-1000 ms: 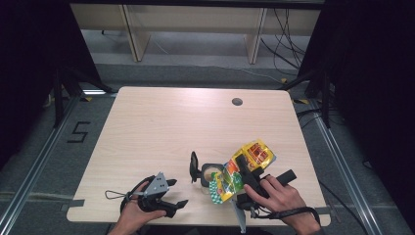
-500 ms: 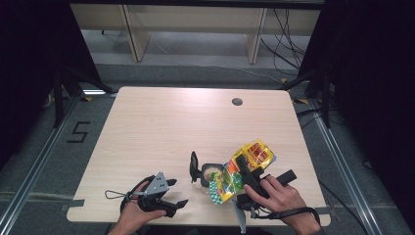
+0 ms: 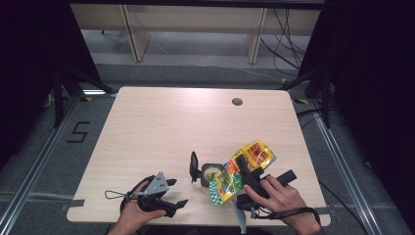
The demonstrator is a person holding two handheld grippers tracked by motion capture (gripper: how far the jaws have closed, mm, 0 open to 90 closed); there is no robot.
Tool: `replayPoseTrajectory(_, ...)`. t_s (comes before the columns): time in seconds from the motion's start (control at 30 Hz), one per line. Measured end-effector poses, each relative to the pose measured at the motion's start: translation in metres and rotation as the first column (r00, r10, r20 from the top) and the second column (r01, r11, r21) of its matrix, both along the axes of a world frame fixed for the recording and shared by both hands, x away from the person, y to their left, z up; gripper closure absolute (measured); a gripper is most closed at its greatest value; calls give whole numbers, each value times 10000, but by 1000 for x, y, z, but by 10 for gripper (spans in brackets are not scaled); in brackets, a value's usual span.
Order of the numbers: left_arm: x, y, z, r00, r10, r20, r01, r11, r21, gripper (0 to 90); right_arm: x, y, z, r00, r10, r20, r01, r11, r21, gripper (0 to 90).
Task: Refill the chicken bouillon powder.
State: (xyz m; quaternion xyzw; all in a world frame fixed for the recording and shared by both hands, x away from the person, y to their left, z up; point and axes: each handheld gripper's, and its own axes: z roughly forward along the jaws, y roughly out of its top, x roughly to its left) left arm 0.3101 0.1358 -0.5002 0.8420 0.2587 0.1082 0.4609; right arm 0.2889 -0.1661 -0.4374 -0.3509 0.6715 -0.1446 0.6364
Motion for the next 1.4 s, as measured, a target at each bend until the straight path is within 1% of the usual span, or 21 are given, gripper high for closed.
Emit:
replayPoseTrajectory(0.03,1,1,0,9999,-137,51,137,9999,70,207,0,0,0,9994,-225,-258,226,9997,44,433)
replayPoseTrajectory(0.07,0,0,0,10000,-21,-16,21,10000,66,207,-1,0,-1,9993,-236,-274,235,9997,-32,433)
replayPoseTrajectory(0.13,0,0,0,9999,84,-61,-84,10000,13,207,0,0,-1,9992,-277,-272,279,9996,56,433)
replayPoseTrajectory(0.17,1,0,0,9999,-81,73,80,9999,74,207,0,0,-1,9993,-247,-266,248,9997,35,433)
replayPoseTrajectory(0.23,0,0,0,10000,38,-85,-37,10000,34,207,0,0,-1,9993,-260,-256,260,9997,9,433)
replayPoseTrajectory(0.37,0,0,0,9999,20,-147,-20,10000,-35,207,-1,0,-1,9995,-185,-241,186,9998,6,433)
replayPoseTrajectory(0.53,0,0,0,10000,-5,-37,5,10000,-7,207,-1,0,-1,9995,-203,-235,203,9998,7,433)
replayPoseTrajectory(0.57,0,0,-1,9999,16,-145,-16,10000,-14,207,-1,0,-1,9995,-215,-237,215,9998,5,433)
replayPoseTrajectory(0.67,0,0,0,9999,56,-95,-56,10000,30,206,0,0,0,9996,-210,-180,209,9998,-30,436)
replayPoseTrajectory(0.73,0,0,0,9999,40,-162,-39,10000,6,207,-1,0,0,9996,-202,-185,203,9998,70,439)
replayPoseTrajectory(0.83,0,0,-1,10000,-35,-75,35,10000,12,207,0,0,0,9991,-282,-311,284,9996,71,445)
replayPoseTrajectory(0.87,0,0,-1,9999,36,-168,-37,10000,-27,207,-1,-1,-1,9998,-159,-99,161,9998,137,445)
replayPoseTrajectory(0.9,0,0,0,9999,21,-155,-22,10000,-20,207,0,-1,-1,9989,-237,-409,242,9996,131,450)
replayPoseTrajectory(0.97,1,0,-1,10000,-91,-39,91,10000,40,207,0,-2,-1,9990,-248,-378,259,9992,308,450)
replayPoseTrajectory(1.0,0,0,-1,9999,33,-162,-34,10000,-24,207,1,-2,-1,9976,-351,-592,375,9985,397,450)
replayPoseTrajectory(1.07,0,0,0,9999,55,-107,-55,10000,6,206,1,-2,-1,9982,-309,-508,321,9992,225,451)
replayPoseTrajectory(1.1,0,0,-1,9999,38,-95,-38,10000,10,207,0,-3,-2,9991,-253,-351,265,9990,360,451)
replayPoseTrajectory(1.13,0,0,-1,9999,-27,-115,27,10000,-15,207,0,-3,-2,9991,-253,-351,265,9990,360,451)
replayPoseTrajectory(1.17,0,0,-1,9999,-22,-98,21,10000,-8,207,1,-3,-1,9980,-336,-530,351,9990,286,451)
replayPoseTrajectory(1.37,0,0,-1,9999,-17,-131,16,10000,-69,207,0,-3,0,9983,-369,-451,380,9990,236,451)
replayPoseTrajectory(1.4,0,0,-1,9999,-19,-130,18,10000,-71,207,-1,-2,0,9996,-217,-153,220,9995,206,451)
